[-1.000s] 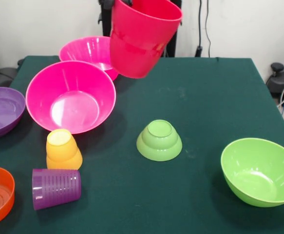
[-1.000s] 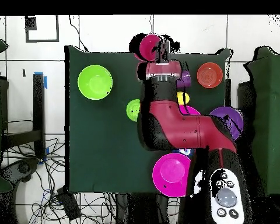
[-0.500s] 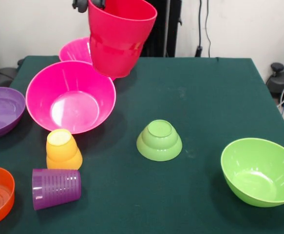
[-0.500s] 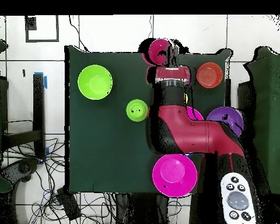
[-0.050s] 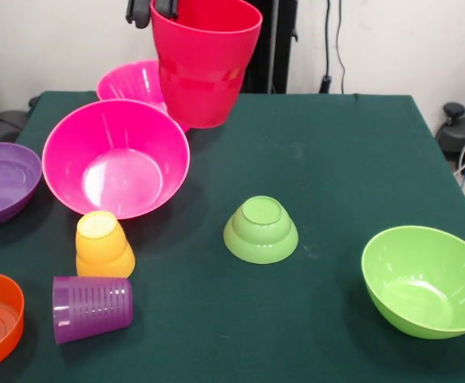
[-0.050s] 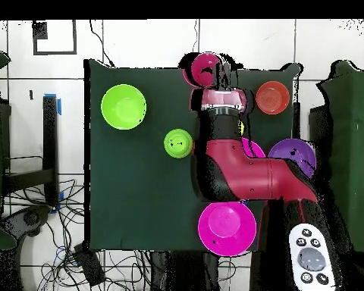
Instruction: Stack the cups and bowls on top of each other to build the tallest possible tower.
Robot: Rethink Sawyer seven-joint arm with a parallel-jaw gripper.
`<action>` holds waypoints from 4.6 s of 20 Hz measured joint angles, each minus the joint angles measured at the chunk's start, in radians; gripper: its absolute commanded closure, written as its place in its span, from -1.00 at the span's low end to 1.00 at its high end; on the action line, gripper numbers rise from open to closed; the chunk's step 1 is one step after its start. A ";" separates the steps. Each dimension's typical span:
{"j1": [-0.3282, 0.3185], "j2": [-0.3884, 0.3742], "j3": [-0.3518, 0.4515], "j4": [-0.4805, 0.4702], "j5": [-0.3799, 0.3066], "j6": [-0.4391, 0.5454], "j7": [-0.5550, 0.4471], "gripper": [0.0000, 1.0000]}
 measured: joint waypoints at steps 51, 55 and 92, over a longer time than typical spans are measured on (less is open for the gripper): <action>-0.071 0.023 0.152 -0.045 -0.050 0.419 0.025 -1.00; -0.043 0.114 0.151 -0.180 -0.015 0.907 0.025 -1.00; 0.073 0.376 0.284 -0.834 0.019 1.825 0.022 -1.00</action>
